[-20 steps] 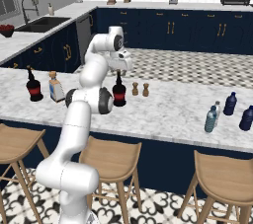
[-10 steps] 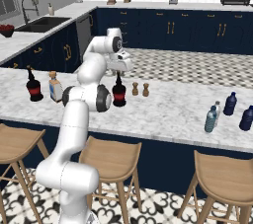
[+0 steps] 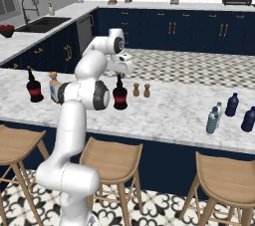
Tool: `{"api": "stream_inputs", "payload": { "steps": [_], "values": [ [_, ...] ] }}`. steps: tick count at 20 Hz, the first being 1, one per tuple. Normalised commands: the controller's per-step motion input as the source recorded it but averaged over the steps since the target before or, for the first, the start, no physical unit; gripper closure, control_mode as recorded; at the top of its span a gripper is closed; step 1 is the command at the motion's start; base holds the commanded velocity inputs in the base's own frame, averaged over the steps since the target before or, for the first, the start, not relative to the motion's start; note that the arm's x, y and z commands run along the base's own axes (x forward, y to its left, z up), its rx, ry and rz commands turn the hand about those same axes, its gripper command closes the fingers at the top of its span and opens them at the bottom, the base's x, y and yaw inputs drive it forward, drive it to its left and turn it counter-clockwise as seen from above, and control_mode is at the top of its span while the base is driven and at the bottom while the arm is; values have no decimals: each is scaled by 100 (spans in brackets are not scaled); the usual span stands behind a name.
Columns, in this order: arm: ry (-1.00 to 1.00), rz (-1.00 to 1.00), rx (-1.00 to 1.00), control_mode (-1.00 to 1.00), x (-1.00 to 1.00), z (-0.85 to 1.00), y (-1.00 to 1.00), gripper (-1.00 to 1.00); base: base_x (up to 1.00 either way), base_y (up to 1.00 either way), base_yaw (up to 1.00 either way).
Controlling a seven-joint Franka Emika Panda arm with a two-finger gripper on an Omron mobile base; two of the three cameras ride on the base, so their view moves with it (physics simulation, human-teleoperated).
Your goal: Move the plastic bottles in the middle to the plastics group, and the glass bottles in the middle to the glass group.
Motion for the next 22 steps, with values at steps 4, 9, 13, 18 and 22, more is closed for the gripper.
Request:
{"api": "stream_inputs", "payload": {
  "steps": [4,9,13,18,22],
  "values": [
    [0,1,6,-100,-97,14,8,100,0,0,0],
    [7,8,13,-100,-82,30,43,100,0,0,0],
    [0,17,4,-100,-84,16,76,100,0,0,0],
    [0,16,0,-100,-34,16,100,100,0,0,0],
    [-2,14,0,-100,2,12,100,100,0,0,0]
  ]
}}
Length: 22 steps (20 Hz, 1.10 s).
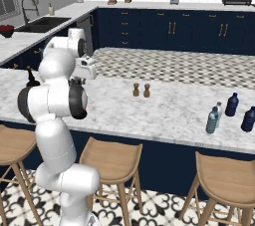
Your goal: Move the plastic bottles in the middle to the plastics group, and the glass bottles in the middle to the glass group.
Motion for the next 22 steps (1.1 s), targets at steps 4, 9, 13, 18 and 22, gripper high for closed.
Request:
{"api": "stream_inputs", "payload": {
  "steps": [4,9,13,18,22],
  "values": [
    [0,17,0,-100,31,9,100,100,0,0,0],
    [-2,17,0,-100,42,-3,99,100,0,0,0],
    [-12,13,0,-100,52,-5,73,100,0,0,0],
    [-6,10,0,-100,47,-28,58,100,0,0,0],
    [0,10,0,-100,26,-49,43,100,0,0,0]
  ]
}}
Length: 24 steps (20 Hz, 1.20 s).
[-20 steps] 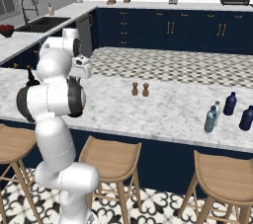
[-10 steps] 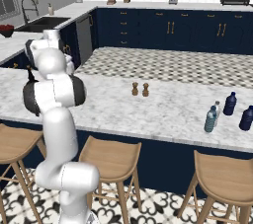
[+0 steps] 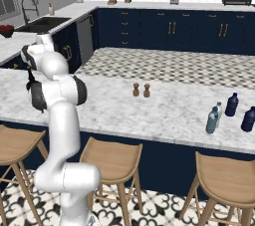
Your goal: Move the plastic bottles in the middle to the plastics group, and the glass bottles in the middle to the glass group.
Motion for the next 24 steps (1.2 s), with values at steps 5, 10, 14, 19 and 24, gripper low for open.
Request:
{"api": "stream_inputs", "payload": {
  "steps": [5,10,14,19,24],
  "values": [
    [0,9,0,-100,28,-46,24,100,0,0,0],
    [2,6,0,-100,-14,-58,-20,-100,0,0,0],
    [0,4,0,-100,-38,-36,-36,-100,0,0,0],
    [0,1,4,-100,-21,7,-20,-100,0,0,0],
    [-10,0,1,-100,-3,57,-38,-100,0,0,0]
  ]
}}
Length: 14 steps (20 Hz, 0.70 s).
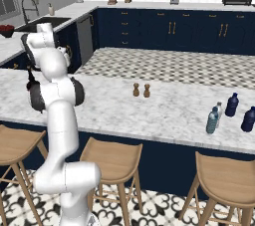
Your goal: Move the plastic bottles in the middle to the plastics group, and the glass bottles in the middle to the glass group.
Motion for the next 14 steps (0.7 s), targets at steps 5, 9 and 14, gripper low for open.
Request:
{"api": "stream_inputs", "payload": {
  "steps": [5,9,14],
  "values": [
    [-15,6,0,-100,-27,11,-98,-100,0,0,0],
    [-16,10,0,-100,-44,-4,-100,-100,0,0,0],
    [-23,4,3,-100,-91,-22,-99,-100,0,0,0]
  ]
}}
